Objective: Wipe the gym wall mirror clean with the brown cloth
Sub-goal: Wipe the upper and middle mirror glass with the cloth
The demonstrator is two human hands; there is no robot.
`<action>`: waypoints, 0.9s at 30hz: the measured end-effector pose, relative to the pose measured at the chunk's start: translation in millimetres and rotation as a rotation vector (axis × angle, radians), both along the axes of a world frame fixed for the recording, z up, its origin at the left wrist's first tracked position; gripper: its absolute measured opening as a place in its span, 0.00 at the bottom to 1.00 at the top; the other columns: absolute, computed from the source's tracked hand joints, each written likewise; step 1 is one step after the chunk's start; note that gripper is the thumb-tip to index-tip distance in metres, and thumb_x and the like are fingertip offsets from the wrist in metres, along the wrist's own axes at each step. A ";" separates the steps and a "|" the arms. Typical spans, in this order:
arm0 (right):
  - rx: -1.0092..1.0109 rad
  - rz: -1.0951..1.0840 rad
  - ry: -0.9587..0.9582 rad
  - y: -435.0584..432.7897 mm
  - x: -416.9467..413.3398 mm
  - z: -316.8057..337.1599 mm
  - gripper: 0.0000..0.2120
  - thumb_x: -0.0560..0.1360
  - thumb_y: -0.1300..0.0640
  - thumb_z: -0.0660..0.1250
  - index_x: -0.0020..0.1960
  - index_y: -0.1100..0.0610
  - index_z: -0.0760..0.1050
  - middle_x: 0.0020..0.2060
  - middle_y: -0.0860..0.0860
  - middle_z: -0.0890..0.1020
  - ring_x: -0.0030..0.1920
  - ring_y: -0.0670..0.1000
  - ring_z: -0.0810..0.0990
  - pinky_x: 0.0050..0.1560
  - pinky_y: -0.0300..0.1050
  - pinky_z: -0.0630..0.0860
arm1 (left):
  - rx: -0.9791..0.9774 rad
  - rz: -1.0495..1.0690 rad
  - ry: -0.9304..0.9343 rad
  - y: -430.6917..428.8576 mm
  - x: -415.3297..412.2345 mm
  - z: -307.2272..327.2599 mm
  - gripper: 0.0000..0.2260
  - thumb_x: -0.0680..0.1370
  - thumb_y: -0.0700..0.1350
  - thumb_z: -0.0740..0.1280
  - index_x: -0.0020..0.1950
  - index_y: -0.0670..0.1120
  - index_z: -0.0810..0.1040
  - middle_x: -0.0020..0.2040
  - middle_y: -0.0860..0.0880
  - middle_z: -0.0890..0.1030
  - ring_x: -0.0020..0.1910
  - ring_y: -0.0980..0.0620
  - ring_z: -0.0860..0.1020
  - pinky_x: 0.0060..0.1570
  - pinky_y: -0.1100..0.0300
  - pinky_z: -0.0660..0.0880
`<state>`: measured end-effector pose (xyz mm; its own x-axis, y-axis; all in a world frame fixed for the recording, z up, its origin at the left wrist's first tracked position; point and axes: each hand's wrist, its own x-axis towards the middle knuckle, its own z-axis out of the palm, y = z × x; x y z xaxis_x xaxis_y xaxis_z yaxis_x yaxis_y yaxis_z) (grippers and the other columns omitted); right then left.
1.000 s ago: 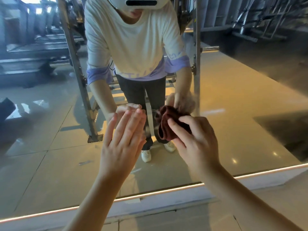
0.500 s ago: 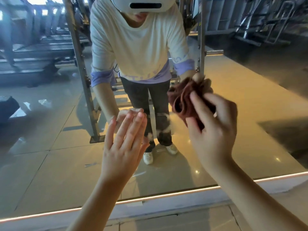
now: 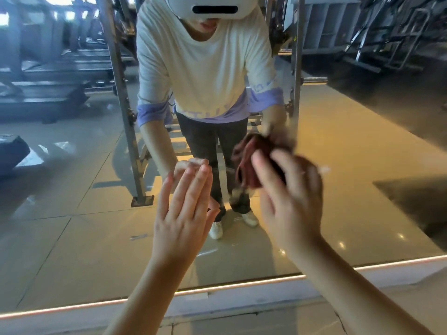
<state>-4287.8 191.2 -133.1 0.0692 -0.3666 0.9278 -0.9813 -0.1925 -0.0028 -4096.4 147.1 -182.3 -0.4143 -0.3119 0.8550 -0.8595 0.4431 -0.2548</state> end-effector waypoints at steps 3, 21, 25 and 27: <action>0.157 0.069 0.268 11.4 -9.4 -17.0 0.18 0.83 0.61 0.53 0.62 0.55 0.80 0.55 0.55 0.81 0.52 0.57 0.74 0.52 0.54 0.73 | -0.016 -0.021 0.005 -0.5 0.5 0.6 0.34 0.76 0.47 0.74 0.77 0.39 0.63 0.76 0.43 0.64 0.75 0.44 0.64 0.76 0.44 0.60; 0.100 -0.014 -0.343 19.4 -16.0 -21.2 0.16 0.70 0.61 0.69 0.57 0.61 0.79 0.53 0.60 0.79 0.53 0.55 0.73 0.47 0.46 0.73 | 0.067 0.053 0.094 10.1 -21.0 -2.4 0.39 0.74 0.49 0.78 0.76 0.36 0.62 0.76 0.39 0.62 0.75 0.38 0.62 0.76 0.40 0.58; 0.175 0.071 -0.078 19.2 -29.4 -27.7 0.16 0.71 0.60 0.65 0.58 0.58 0.78 0.51 0.58 0.80 0.49 0.57 0.75 0.48 0.48 0.72 | 0.055 0.052 0.091 10.6 -21.2 -6.4 0.37 0.75 0.50 0.76 0.75 0.36 0.62 0.76 0.39 0.62 0.75 0.38 0.63 0.77 0.42 0.55; 0.095 -0.036 -0.341 21.1 -41.6 -30.9 0.16 0.71 0.61 0.68 0.59 0.59 0.75 0.54 0.59 0.79 0.52 0.58 0.75 0.51 0.47 0.71 | 0.060 0.040 0.105 10.0 -20.7 -8.2 0.36 0.75 0.49 0.75 0.75 0.36 0.63 0.76 0.38 0.63 0.75 0.38 0.63 0.78 0.43 0.54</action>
<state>-4329.4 212.3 -164.1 -0.2533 -0.4493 0.8567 -0.9269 -0.1409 -0.3480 -4117.1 157.1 -190.5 -0.3099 -0.3788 0.8721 -0.8974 0.4196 -0.1367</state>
